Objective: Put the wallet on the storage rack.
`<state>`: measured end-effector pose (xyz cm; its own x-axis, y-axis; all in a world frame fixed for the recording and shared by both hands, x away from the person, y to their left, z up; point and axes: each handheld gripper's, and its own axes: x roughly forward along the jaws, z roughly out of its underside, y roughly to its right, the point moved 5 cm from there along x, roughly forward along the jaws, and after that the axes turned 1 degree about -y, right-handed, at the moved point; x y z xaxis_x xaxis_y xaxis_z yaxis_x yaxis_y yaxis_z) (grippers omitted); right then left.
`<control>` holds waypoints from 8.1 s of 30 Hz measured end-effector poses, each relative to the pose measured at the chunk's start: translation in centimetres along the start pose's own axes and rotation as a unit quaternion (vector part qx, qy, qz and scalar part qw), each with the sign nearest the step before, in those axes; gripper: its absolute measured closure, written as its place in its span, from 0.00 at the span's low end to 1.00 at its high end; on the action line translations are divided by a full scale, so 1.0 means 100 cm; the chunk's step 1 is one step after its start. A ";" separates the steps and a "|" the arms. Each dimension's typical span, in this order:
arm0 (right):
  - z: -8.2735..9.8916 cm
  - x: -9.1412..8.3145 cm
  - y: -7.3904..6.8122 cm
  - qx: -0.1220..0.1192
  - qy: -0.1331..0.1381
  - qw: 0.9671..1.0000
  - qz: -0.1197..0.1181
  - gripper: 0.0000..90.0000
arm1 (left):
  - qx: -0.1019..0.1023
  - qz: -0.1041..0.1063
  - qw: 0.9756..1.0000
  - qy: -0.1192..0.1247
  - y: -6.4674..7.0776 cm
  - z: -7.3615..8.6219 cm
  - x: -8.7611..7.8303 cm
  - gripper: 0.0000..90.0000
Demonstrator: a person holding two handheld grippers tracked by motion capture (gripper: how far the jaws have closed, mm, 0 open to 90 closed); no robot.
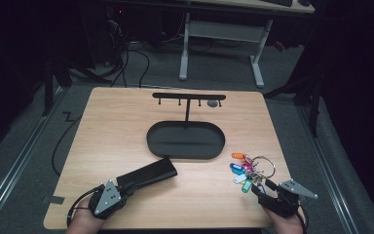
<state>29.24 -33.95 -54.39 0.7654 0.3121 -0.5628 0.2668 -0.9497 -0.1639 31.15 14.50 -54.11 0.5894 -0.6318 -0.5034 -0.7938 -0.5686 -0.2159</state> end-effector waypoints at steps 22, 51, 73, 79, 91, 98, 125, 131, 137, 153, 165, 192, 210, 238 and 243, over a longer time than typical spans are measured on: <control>0.000 0.001 -0.001 -0.003 -0.001 1.000 0.001 0.39 | -0.094 0.040 0.993 0.059 0.010 -0.023 -0.009 0.88; 0.000 0.003 -0.002 -0.003 -0.004 1.000 0.001 0.39 | -0.167 0.036 0.979 0.110 0.004 -0.030 -0.015 0.88; 0.002 0.006 -0.003 0.000 -0.009 1.000 -0.004 0.39 | -0.189 0.016 0.974 0.124 -0.009 -0.023 -0.013 0.82; 0.002 0.006 -0.003 -0.002 -0.009 1.000 -0.004 0.39 | -0.192 0.021 0.974 0.122 -0.009 -0.022 -0.012 0.71; 0.002 0.006 -0.003 -0.003 -0.009 1.000 -0.004 0.39 | -0.163 0.024 0.981 0.104 -0.003 -0.020 -0.009 0.63; 0.001 0.004 -0.003 -0.004 -0.006 1.000 -0.004 0.39 | -0.134 0.000 0.988 0.076 0.000 -0.018 -0.007 0.63; 0.002 0.003 -0.002 -0.004 -0.008 1.000 -0.004 0.39 | -0.123 0.037 0.990 0.065 0.004 -0.021 -0.007 0.81; 0.003 0.000 0.000 -0.003 -0.006 1.000 0.000 0.39 | -0.120 0.035 0.990 0.060 0.007 -0.028 -0.007 0.82; 0.003 0.000 0.001 -0.001 -0.006 1.000 0.000 0.39 | -0.091 0.044 0.993 0.064 0.013 -0.032 -0.009 0.83; 0.004 -0.003 0.001 -0.002 -0.001 1.000 0.000 0.39 | -0.134 0.076 0.983 0.104 0.010 -0.043 -0.010 0.83; 0.005 -0.010 0.002 -0.002 0.005 1.000 -0.001 0.40 | -0.126 0.065 0.982 0.127 0.004 -0.077 0.008 0.84; 0.006 -0.011 0.005 0.006 0.008 1.000 -0.005 0.40 | -0.076 0.034 0.990 0.112 -0.036 -0.122 0.070 0.85; 0.006 -0.011 0.007 0.004 0.008 1.000 -0.003 0.40 | 0.075 0.029 0.993 0.081 -0.046 -0.151 0.110 0.85; 0.013 -0.010 0.009 0.015 -0.004 1.000 0.004 0.40 | 0.141 0.064 0.985 0.075 -0.064 -0.144 0.149 0.85; 0.012 -0.011 0.009 0.015 -0.002 1.000 0.004 0.40 | 0.161 0.068 0.984 0.033 -0.066 -0.129 0.148 0.84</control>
<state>27.93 -35.15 -54.95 0.7647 0.3052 -0.5675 0.2440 -0.9523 -0.1833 47.01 2.07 -49.31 0.4751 -0.7294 -0.4922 -0.8658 -0.2878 -0.4094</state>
